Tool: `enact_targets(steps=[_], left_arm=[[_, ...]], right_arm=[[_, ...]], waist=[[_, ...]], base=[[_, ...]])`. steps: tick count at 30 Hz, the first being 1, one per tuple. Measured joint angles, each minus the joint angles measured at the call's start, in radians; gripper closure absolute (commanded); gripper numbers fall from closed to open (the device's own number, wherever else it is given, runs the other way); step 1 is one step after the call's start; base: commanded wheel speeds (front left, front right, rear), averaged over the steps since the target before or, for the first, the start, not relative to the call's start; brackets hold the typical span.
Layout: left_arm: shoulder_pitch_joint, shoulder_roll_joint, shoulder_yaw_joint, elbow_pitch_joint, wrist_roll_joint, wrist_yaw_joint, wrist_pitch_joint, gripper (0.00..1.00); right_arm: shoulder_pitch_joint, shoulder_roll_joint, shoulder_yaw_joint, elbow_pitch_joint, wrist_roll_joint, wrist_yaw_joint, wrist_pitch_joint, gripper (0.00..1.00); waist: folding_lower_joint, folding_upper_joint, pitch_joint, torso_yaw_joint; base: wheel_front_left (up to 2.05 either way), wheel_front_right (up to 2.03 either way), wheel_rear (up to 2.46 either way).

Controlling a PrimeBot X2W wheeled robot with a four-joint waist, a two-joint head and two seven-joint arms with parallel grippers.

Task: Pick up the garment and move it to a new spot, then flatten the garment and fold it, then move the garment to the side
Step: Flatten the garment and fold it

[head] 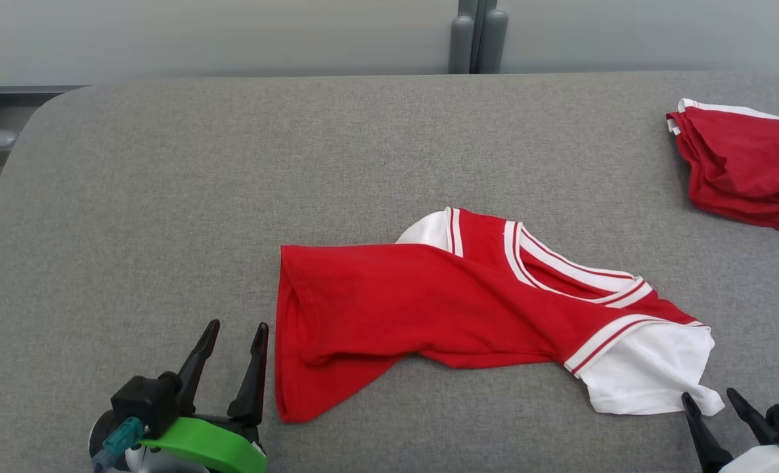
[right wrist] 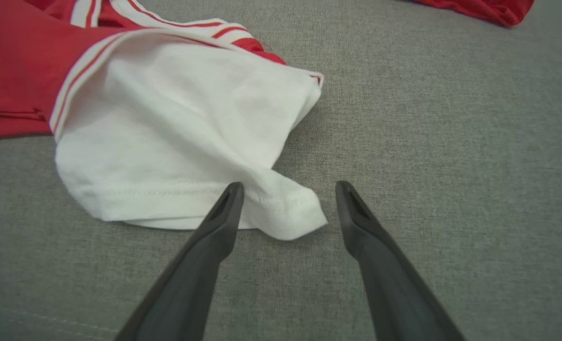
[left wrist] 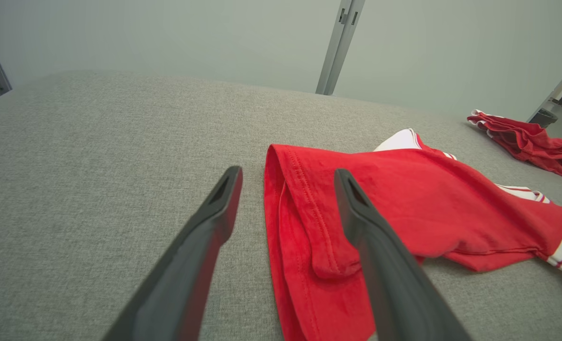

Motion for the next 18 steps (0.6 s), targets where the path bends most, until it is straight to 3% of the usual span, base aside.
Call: enact_targets(steps=[18], left_arm=[[-0.035, -0.007, 0.013, 0.01, 0.02, -0.019, 0.0, 0.0]], right_arm=[[-0.102, 0.028, 0.019, 0.124, 0.04, 0.046, 0.026, 0.0]], waist=[[0.0, 0.0, 0.031, 0.015]], base=[[0.0, 0.0, 0.0]])
